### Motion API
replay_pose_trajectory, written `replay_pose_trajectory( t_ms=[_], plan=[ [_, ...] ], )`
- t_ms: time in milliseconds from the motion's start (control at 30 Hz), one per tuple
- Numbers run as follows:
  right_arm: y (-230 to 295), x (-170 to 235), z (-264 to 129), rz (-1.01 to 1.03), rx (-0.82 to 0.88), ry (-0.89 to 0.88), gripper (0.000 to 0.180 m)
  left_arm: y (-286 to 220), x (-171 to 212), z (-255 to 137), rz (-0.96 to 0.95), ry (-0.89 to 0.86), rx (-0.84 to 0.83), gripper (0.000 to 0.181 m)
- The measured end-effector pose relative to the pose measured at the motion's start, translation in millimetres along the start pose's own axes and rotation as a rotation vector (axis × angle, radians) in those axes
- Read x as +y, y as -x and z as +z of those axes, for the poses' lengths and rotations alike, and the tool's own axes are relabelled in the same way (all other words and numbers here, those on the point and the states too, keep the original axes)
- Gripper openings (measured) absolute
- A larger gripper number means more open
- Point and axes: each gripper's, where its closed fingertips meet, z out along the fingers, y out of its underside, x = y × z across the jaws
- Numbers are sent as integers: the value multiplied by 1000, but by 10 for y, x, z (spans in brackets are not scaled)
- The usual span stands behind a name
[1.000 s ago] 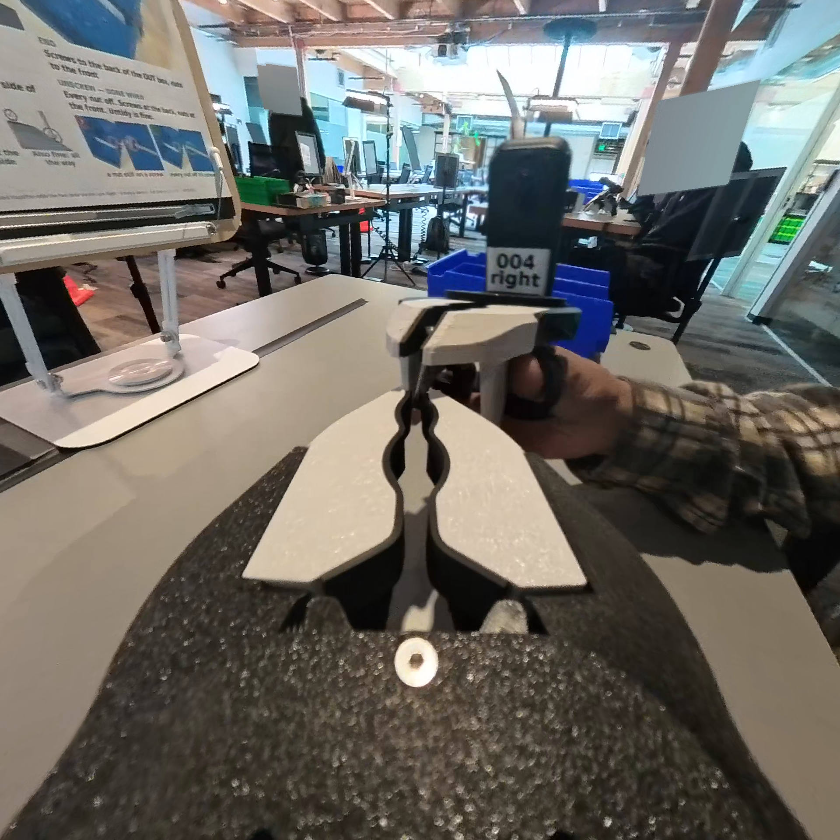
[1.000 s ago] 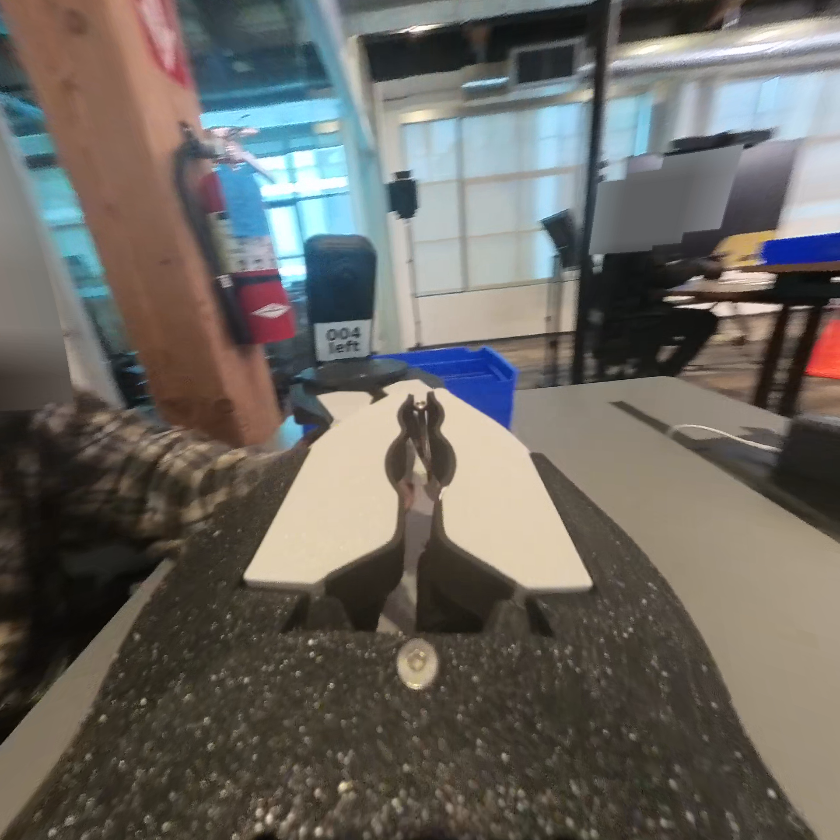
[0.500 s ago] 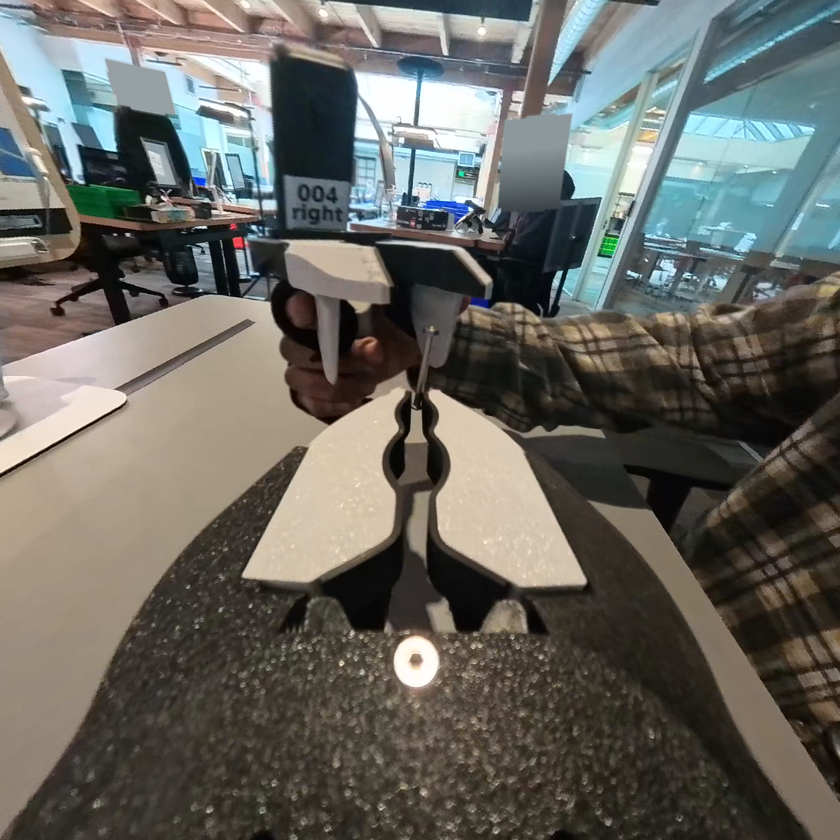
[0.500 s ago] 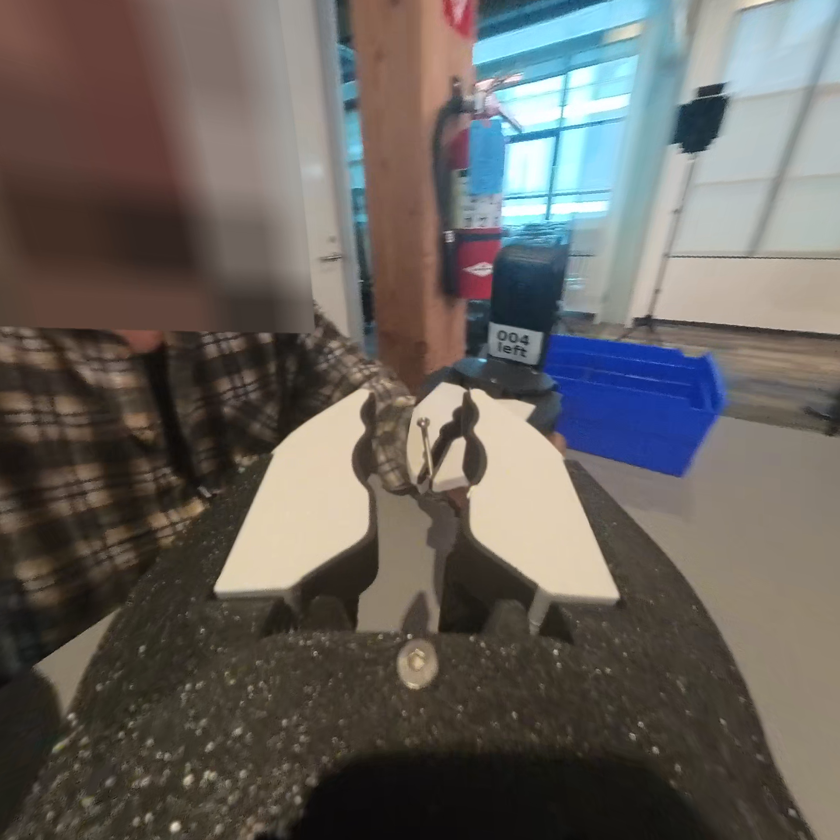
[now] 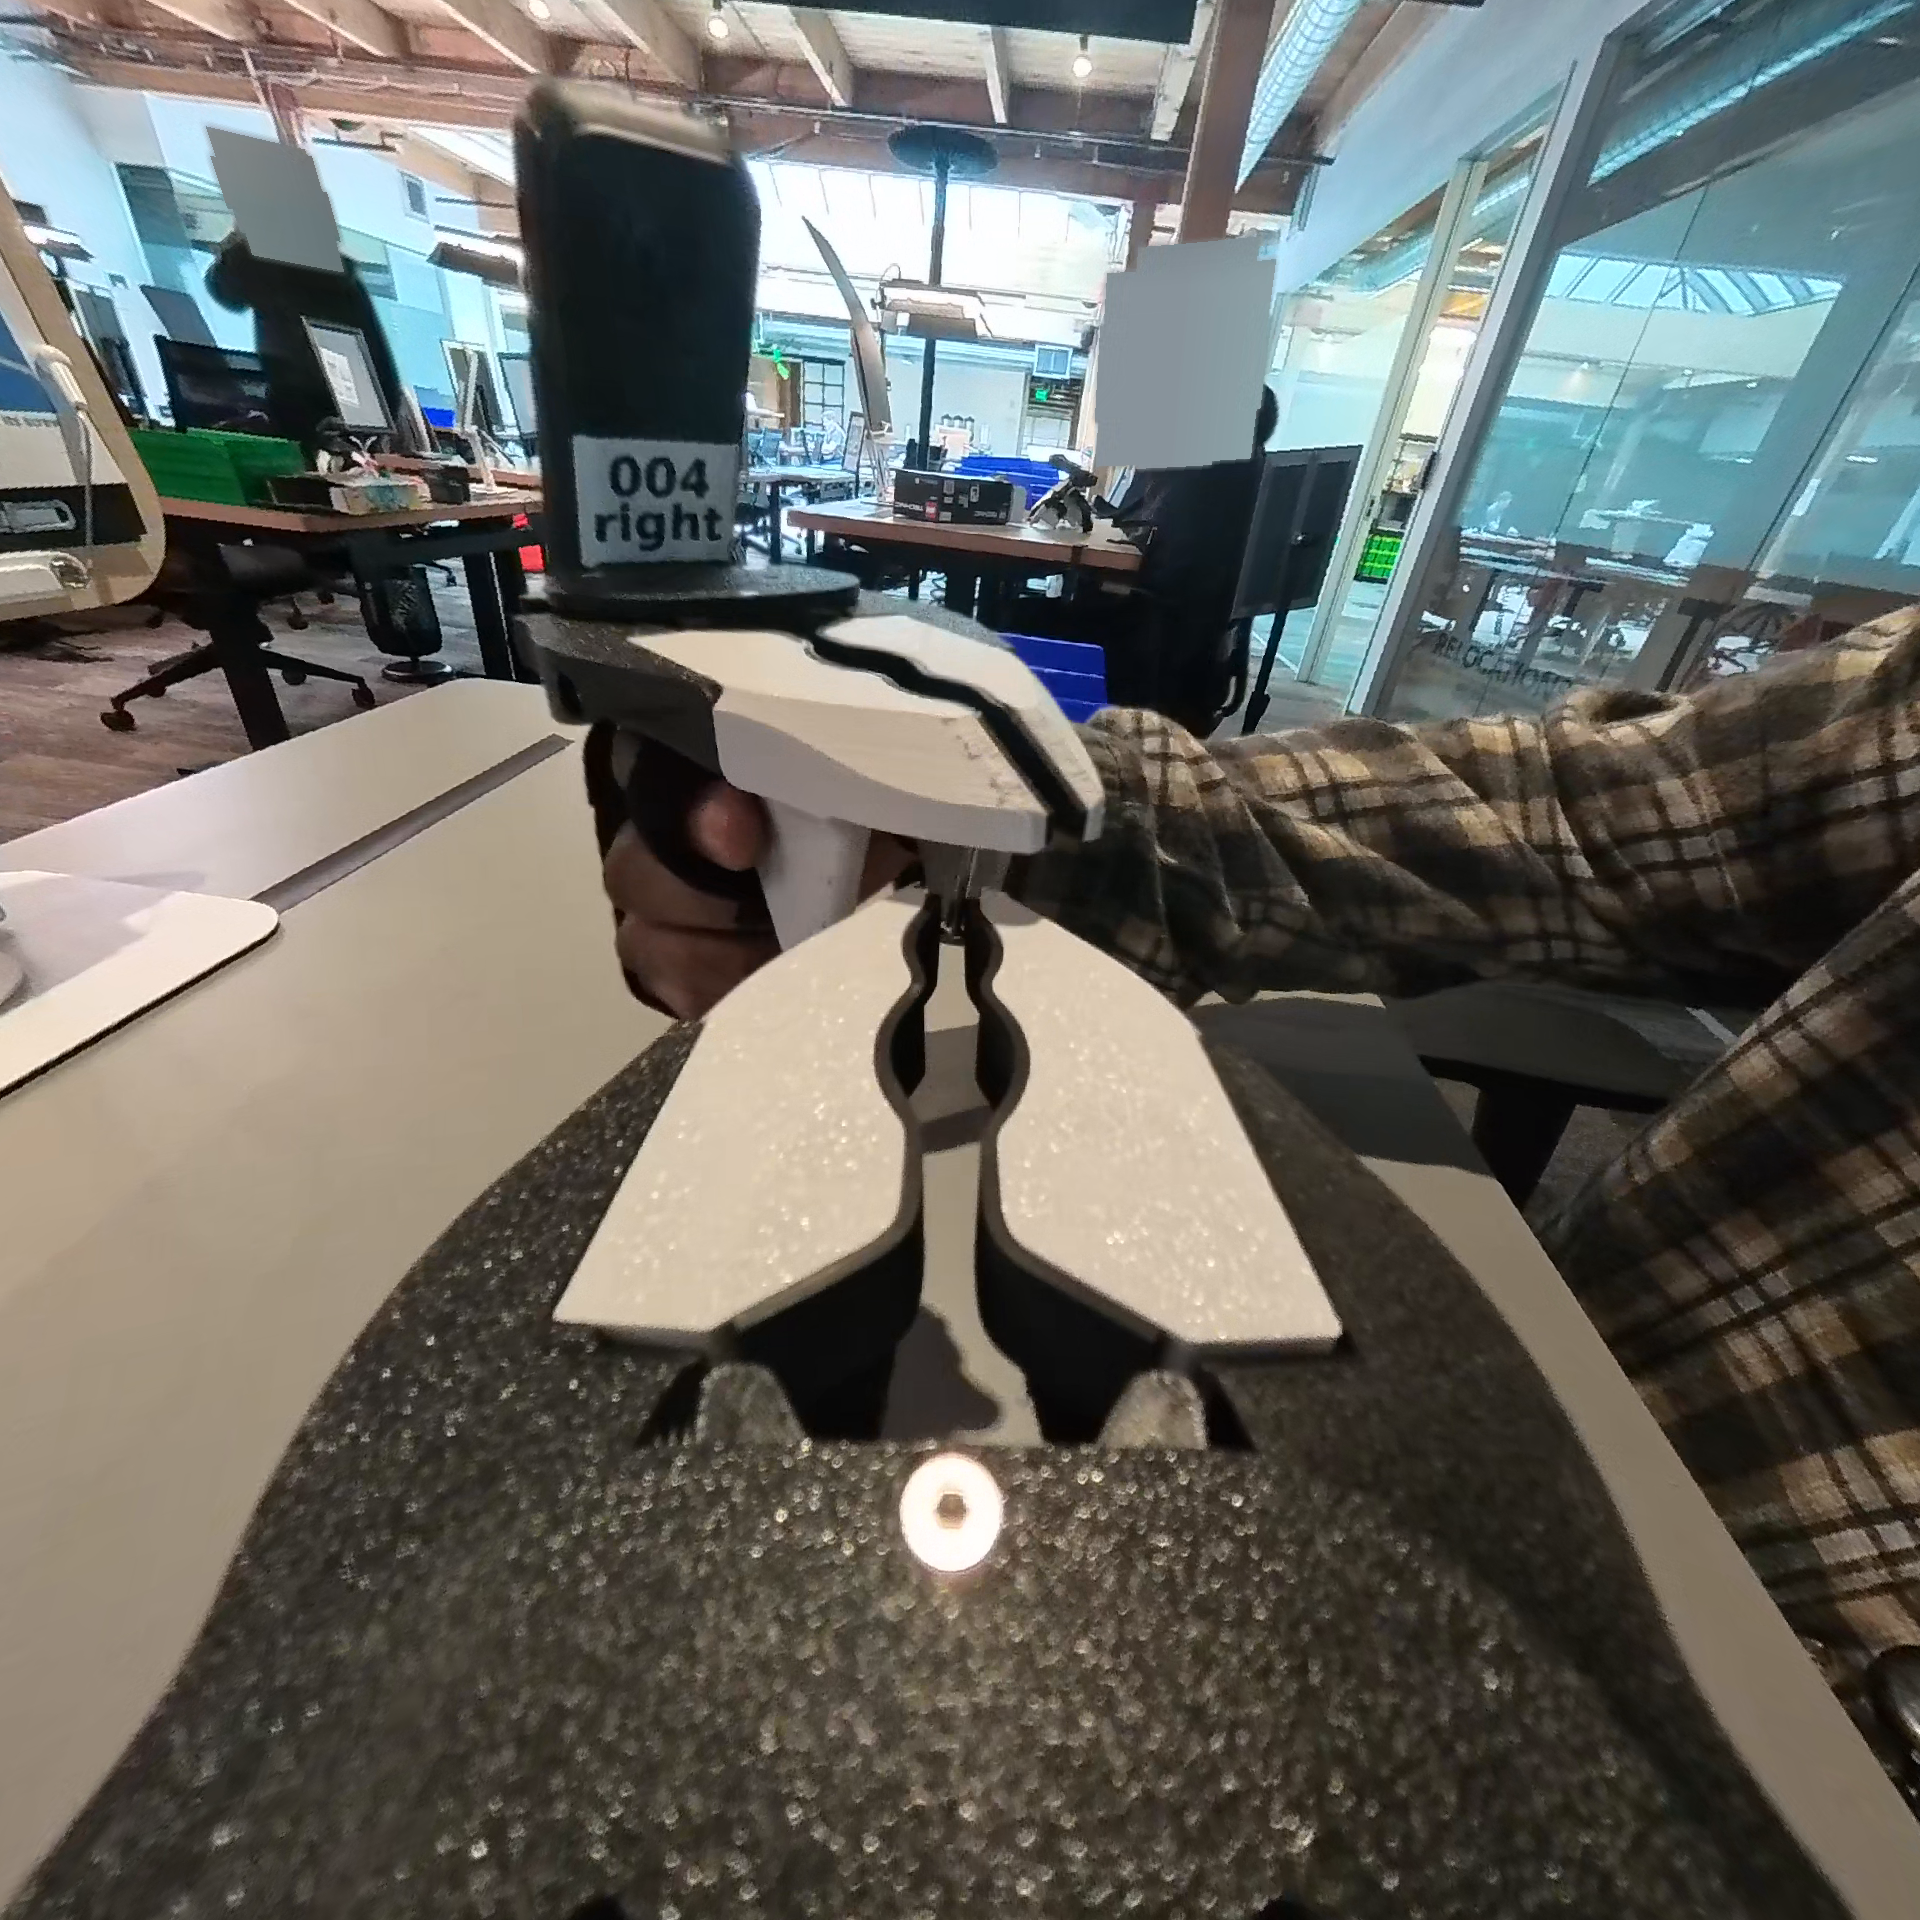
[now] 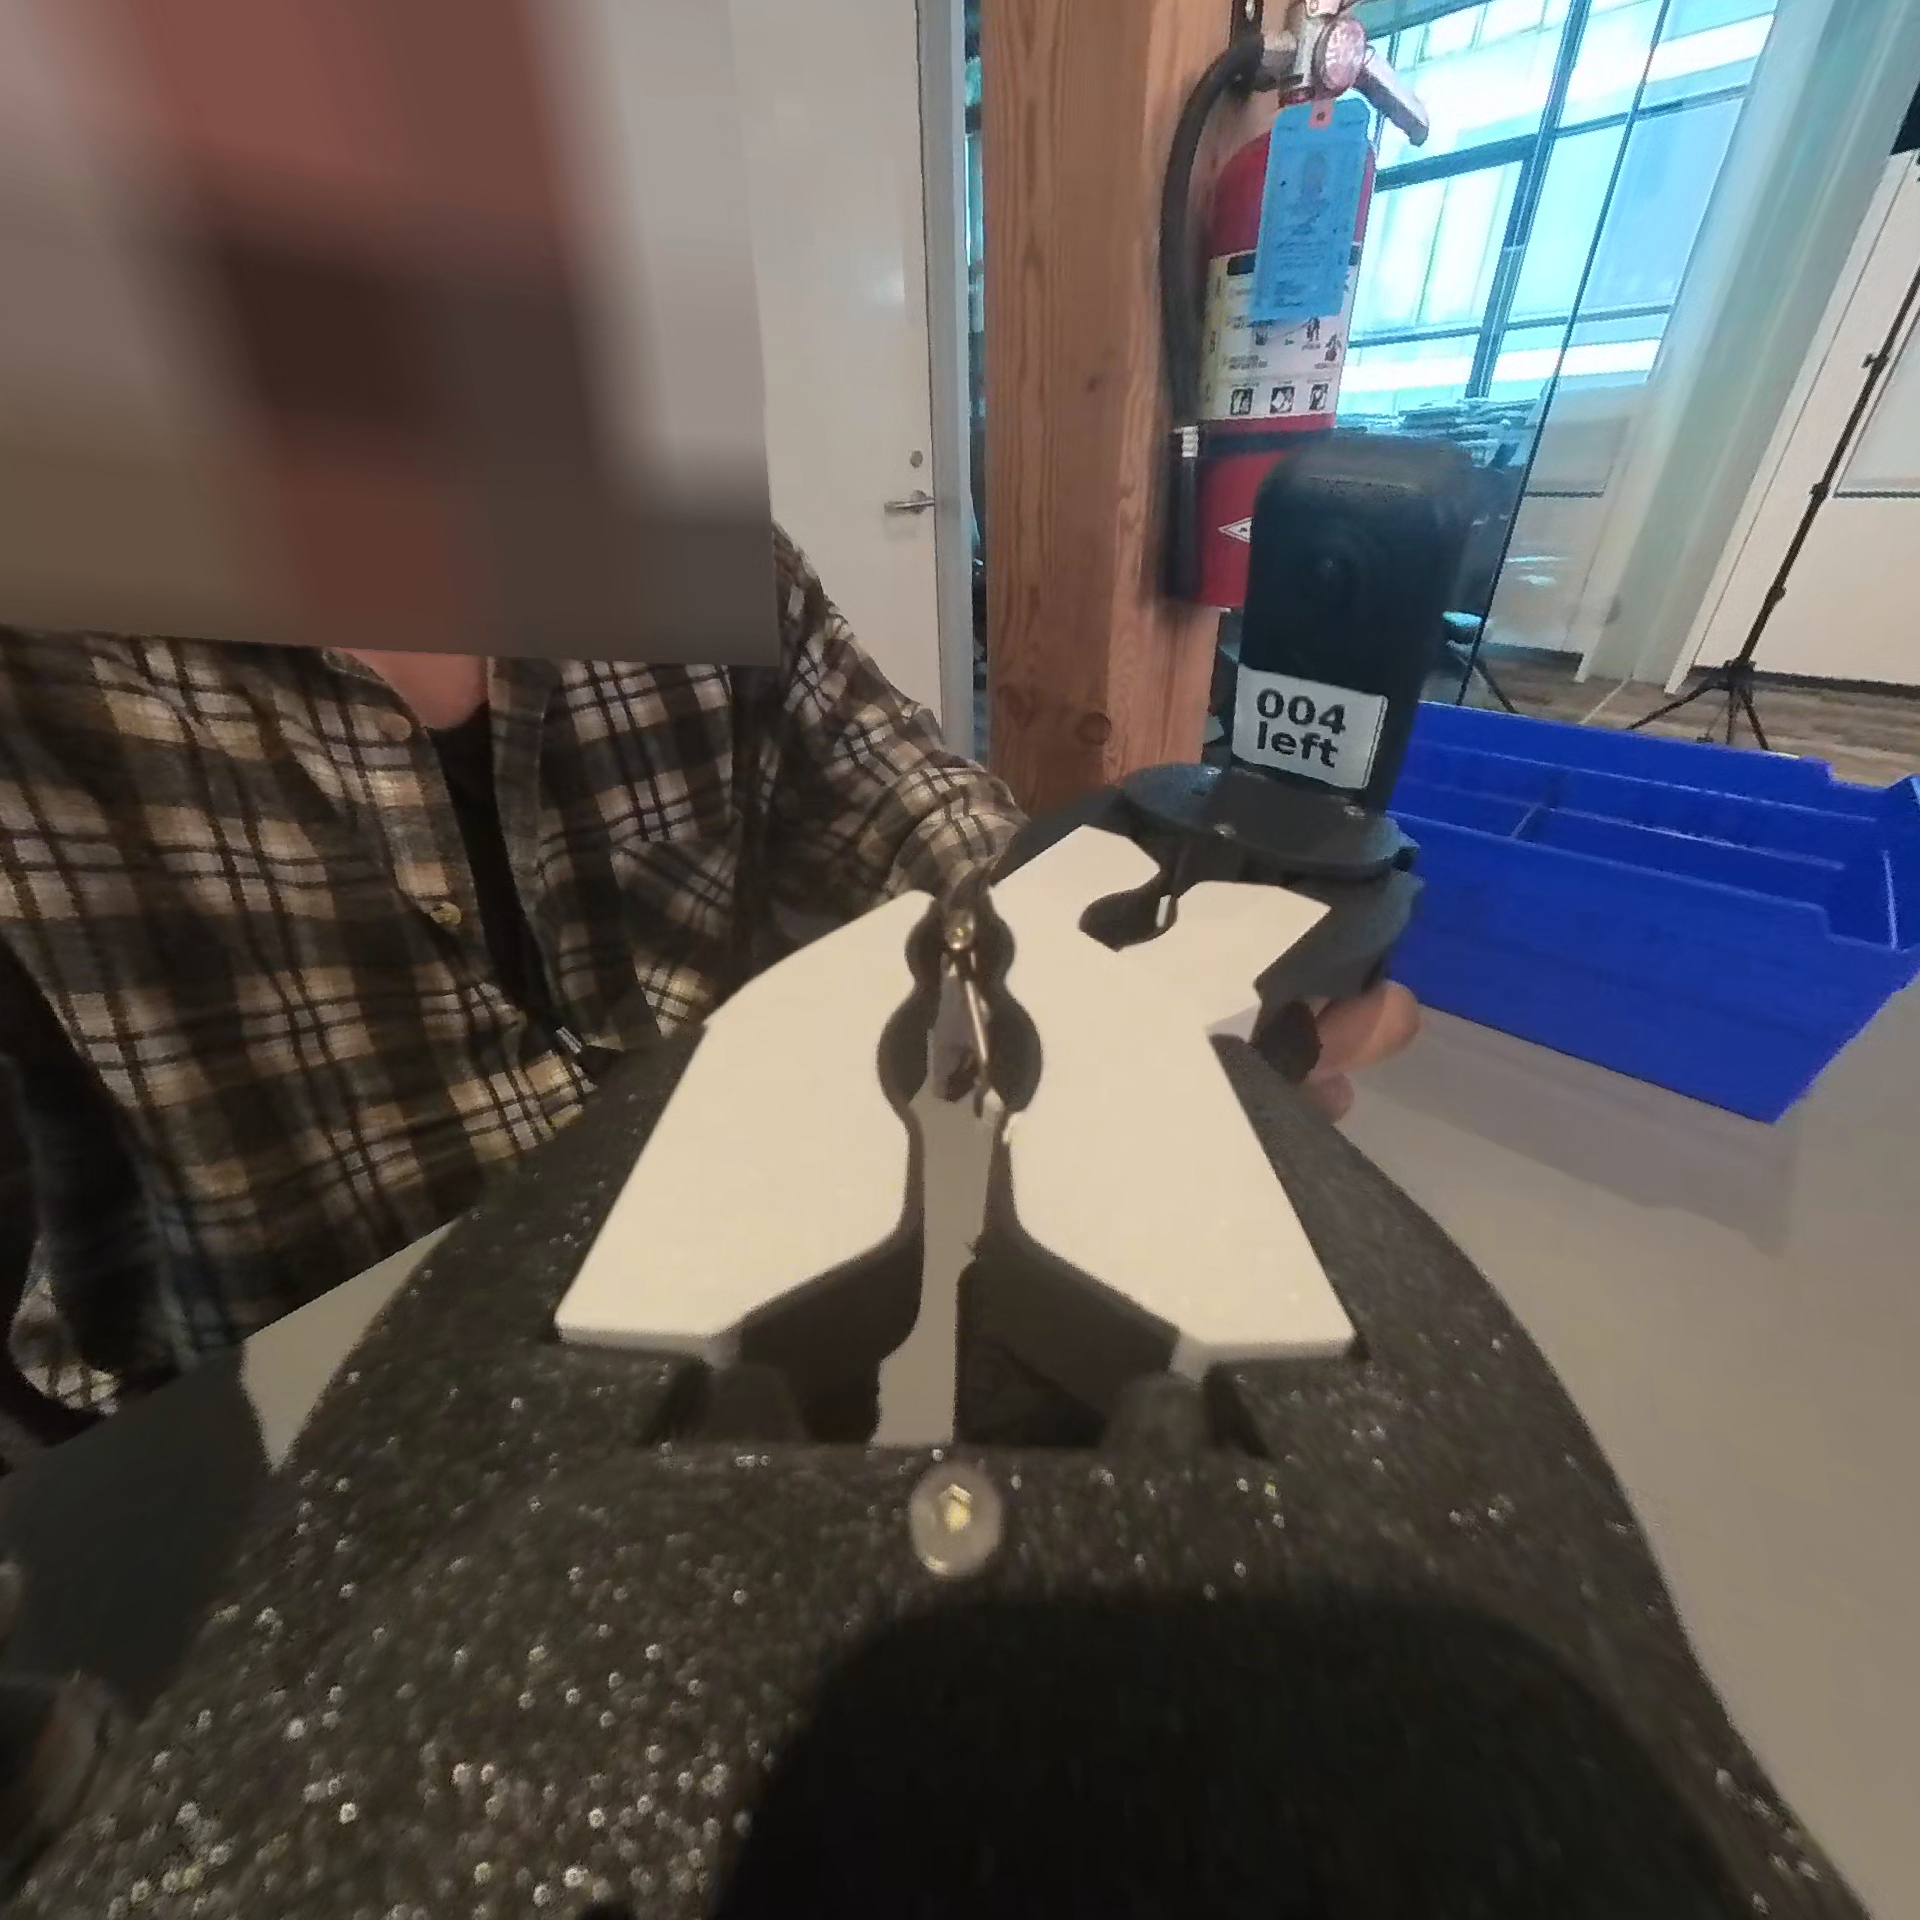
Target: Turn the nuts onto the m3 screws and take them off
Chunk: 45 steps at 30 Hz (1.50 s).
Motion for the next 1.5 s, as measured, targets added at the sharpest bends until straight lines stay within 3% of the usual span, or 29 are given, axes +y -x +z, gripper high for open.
replay_pose_trajectory(
  t_ms=[233,467,500,567,700,900,1000,1167,1333,1500],
  plan=[
    [-168,-34,-36,6,211,-101,5,124,-17,-45,22,2,-111,3],
    [-415,-35,-166,-92,748,-207,5,260,5,-87,30,21,-226,3],
    [-418,-32,-177,-101,802,-210,11,269,4,-94,19,18,-225,3],
    [-411,-43,-207,-113,864,-199,42,263,-10,-103,2,6,-207,3],
    [-263,-145,-278,-150,717,-166,42,167,-68,-92,-5,-23,-132,3],
    [8,-200,-227,-65,244,-102,34,2,-27,-2,-2,-6,-15,4],
    [42,-158,-145,-43,129,-58,30,-26,4,23,4,10,2,4],
    [40,-7,-9,-14,49,30,24,-28,18,29,-1,14,11,4],
    [35,-15,5,-21,24,26,7,-35,11,27,3,13,10,3],
    [14,-26,0,-27,60,11,5,-14,-4,13,13,10,-11,4]
  ],
)
